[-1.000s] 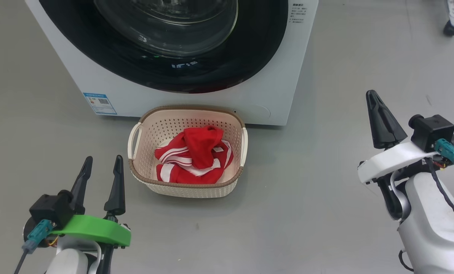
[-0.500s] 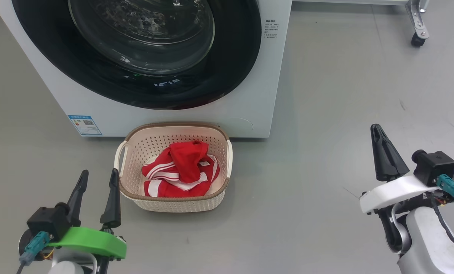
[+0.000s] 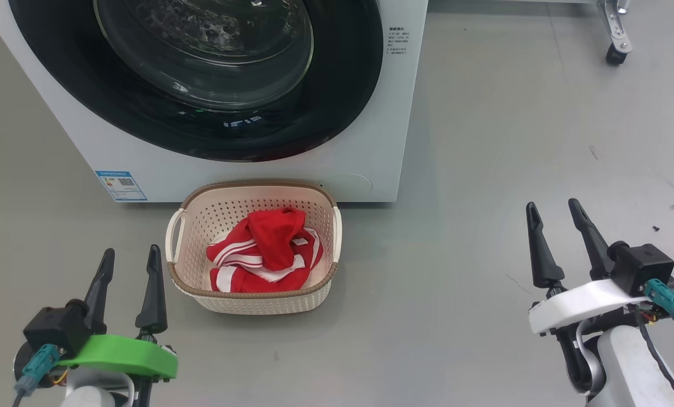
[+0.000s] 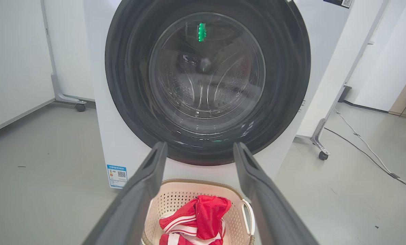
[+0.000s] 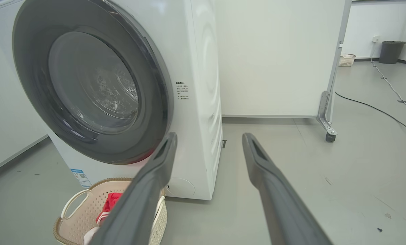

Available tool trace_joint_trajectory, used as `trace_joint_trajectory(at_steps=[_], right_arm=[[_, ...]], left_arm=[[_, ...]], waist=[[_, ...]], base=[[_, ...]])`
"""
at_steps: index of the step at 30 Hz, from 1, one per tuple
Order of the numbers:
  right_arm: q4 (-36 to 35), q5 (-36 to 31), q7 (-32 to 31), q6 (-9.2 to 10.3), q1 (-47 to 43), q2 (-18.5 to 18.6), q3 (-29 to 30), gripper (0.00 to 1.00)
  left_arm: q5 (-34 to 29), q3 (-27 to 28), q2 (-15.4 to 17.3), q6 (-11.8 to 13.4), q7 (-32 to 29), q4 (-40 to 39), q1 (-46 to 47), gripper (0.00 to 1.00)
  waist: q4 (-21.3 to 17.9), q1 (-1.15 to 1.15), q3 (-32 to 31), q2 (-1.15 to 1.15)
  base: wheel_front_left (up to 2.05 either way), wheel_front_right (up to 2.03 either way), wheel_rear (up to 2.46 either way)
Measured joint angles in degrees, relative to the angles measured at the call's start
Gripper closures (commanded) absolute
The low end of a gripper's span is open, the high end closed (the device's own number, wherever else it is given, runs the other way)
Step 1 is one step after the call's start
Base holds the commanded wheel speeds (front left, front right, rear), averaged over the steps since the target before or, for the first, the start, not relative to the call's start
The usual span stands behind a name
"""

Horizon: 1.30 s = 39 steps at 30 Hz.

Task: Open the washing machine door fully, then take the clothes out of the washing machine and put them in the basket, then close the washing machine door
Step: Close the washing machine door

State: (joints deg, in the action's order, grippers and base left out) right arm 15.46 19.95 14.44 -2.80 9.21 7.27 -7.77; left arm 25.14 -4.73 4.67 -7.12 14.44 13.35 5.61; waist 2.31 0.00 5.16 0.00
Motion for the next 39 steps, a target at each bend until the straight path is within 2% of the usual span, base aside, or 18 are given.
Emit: trace_joint_trajectory(at_steps=[39], right_arm=[[-2.05,-2.45,0.0,-0.68,-2.68,-1.79,1.91,0.0]], left_arm=[[-3.88,1.1,-0.64,0.0,0.0,-0.26,-1.59,0.0]], waist=[[-0.59,0.0,-0.15,0.0]], base=[[0.0,0.0,0.0]])
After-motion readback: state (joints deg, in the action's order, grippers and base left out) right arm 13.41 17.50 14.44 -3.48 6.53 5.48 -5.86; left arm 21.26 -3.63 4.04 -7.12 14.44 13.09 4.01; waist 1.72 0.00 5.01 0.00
